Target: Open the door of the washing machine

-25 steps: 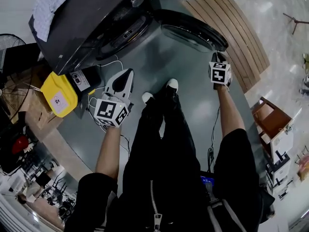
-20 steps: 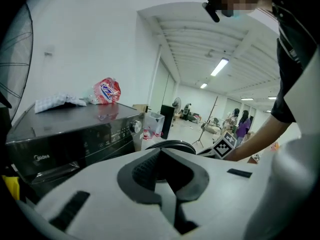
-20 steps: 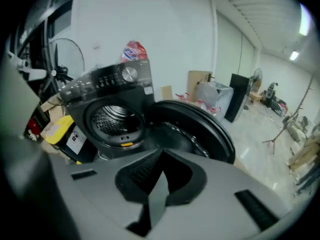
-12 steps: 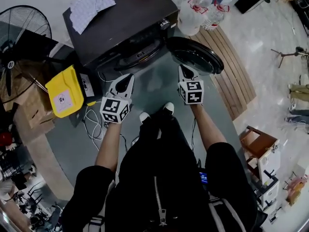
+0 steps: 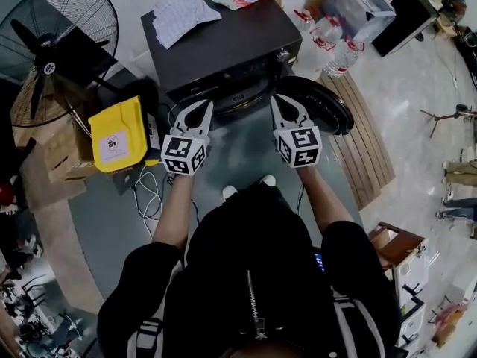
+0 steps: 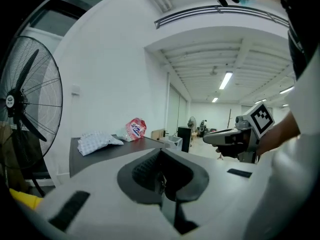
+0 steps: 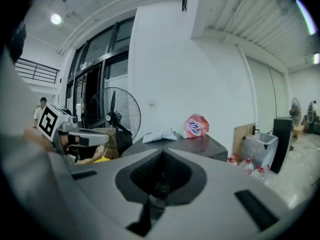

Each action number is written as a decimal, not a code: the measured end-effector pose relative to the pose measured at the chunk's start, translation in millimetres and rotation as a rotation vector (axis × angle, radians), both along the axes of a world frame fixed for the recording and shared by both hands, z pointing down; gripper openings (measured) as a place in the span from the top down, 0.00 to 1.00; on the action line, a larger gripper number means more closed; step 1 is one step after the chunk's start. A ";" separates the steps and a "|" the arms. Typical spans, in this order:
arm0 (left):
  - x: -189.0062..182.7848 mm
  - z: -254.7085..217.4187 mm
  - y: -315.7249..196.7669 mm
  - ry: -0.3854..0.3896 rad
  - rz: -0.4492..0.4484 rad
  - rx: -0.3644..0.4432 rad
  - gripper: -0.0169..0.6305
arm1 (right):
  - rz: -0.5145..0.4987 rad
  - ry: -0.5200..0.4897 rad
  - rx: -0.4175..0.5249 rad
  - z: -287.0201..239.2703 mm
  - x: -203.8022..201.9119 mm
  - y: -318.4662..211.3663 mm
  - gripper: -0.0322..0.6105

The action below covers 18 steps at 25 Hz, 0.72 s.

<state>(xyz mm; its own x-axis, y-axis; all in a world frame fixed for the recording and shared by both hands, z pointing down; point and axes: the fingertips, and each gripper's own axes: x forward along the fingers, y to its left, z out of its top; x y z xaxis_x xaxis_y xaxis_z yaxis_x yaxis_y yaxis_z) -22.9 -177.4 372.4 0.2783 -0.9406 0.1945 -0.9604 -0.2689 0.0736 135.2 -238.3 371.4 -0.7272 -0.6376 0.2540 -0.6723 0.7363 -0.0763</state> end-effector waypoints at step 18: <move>-7.8 -9.8 19.6 0.013 0.005 0.028 0.97 | -0.049 -0.009 0.046 -21.3 -19.5 25.4 0.95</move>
